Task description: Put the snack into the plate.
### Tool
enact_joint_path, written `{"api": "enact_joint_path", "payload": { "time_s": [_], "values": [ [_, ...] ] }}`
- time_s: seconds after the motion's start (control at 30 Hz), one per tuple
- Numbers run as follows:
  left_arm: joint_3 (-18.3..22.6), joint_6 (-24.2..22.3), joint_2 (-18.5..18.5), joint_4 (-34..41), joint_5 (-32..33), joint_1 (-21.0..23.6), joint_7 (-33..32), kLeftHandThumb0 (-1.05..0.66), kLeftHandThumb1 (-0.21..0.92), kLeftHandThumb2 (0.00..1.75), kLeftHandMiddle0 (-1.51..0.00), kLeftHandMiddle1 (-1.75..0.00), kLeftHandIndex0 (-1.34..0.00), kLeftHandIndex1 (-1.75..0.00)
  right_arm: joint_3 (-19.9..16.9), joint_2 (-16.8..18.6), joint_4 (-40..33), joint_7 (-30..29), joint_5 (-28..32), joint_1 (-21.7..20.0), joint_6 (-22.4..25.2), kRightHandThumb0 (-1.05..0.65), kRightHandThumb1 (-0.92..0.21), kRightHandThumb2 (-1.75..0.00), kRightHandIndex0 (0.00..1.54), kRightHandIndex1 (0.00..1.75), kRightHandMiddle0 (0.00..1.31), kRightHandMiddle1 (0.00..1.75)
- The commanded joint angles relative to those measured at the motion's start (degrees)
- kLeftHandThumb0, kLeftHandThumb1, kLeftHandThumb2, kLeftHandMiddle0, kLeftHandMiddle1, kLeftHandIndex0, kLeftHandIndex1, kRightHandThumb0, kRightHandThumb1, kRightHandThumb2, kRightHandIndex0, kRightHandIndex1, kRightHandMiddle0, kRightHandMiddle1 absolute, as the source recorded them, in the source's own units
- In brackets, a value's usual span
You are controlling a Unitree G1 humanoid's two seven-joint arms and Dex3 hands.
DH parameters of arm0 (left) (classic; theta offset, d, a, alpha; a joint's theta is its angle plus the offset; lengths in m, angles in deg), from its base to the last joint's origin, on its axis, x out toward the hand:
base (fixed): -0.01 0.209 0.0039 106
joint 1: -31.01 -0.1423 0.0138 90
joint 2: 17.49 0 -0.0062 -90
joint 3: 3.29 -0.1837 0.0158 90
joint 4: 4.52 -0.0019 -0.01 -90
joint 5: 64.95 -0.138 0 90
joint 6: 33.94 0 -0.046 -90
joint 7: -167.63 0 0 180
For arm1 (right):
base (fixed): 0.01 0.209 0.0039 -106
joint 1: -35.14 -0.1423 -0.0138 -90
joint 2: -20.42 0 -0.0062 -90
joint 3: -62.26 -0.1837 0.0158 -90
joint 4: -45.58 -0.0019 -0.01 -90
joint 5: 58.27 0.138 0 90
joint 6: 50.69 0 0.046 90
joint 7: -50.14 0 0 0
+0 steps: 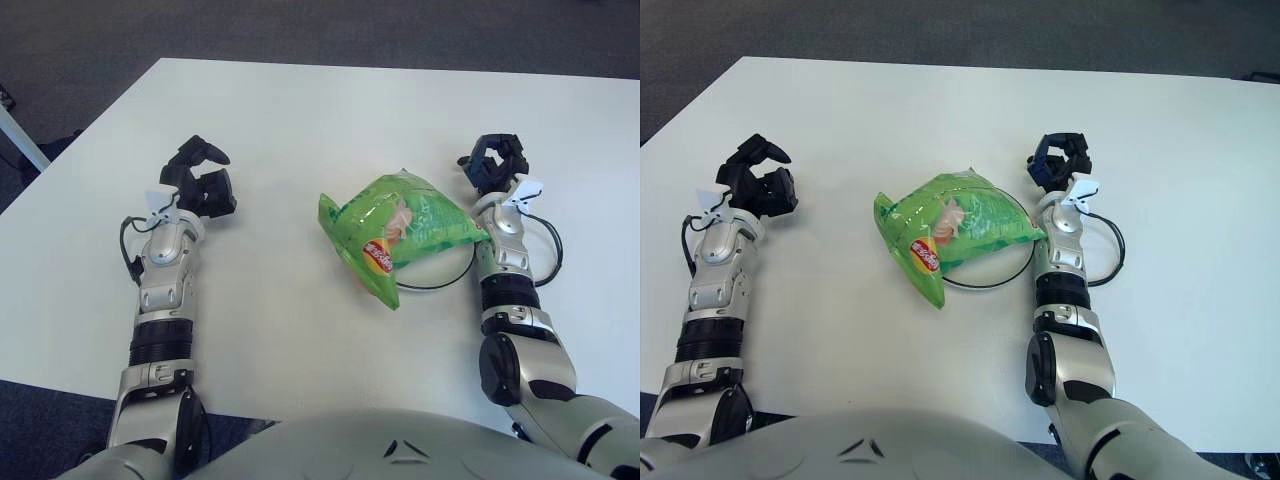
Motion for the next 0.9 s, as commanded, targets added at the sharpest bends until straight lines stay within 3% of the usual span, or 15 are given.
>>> {"api": "enact_joint_path", "payload": {
  "time_s": [0.0, 0.3, 0.6, 0.87],
  "values": [
    [1.27, -2.43, -0.73, 2.68, 0.51, -1.03, -1.02, -0.48, 0.31, 1.33, -1.29, -1.75, -0.62, -1.75, 1.20, 1.84, 0.82, -0.97, -1.10, 2.07, 0.48, -0.43, -0.49, -1.10, 0.57, 1.63, 0.48, 1.75],
    [2.25, -5.86, 0.07, 6.55, 0.71, -1.10, -2.64, -0.49, 0.29, 1.35, -1.29, -1.75, -0.64, -1.75, 2.58, 2.31, 0.40, -2.27, -2.80, 1.96, 2.88, -0.43, -0.46, -1.13, 0.66, 1.73, 0.49, 1.75],
    [1.04, -7.69, 0.84, 8.03, -0.24, 0.79, -3.92, -0.50, 0.28, 1.36, -1.26, -1.75, -0.64, -1.75, 3.41, 2.36, -0.83, -3.01, -3.52, 1.50, 7.23, -0.46, -0.36, -1.25, 0.86, 1.75, 0.57, 1.75],
    [0.36, -10.01, 2.52, 9.93, 0.12, 0.55, -5.15, -0.50, 0.28, 1.36, -1.23, -1.75, -0.65, -1.75, 3.44, 2.51, -1.64, -2.89, -3.20, 1.82, 8.95, -0.47, -0.34, -1.28, 0.92, 1.75, 0.59, 1.75]
  ]
}}
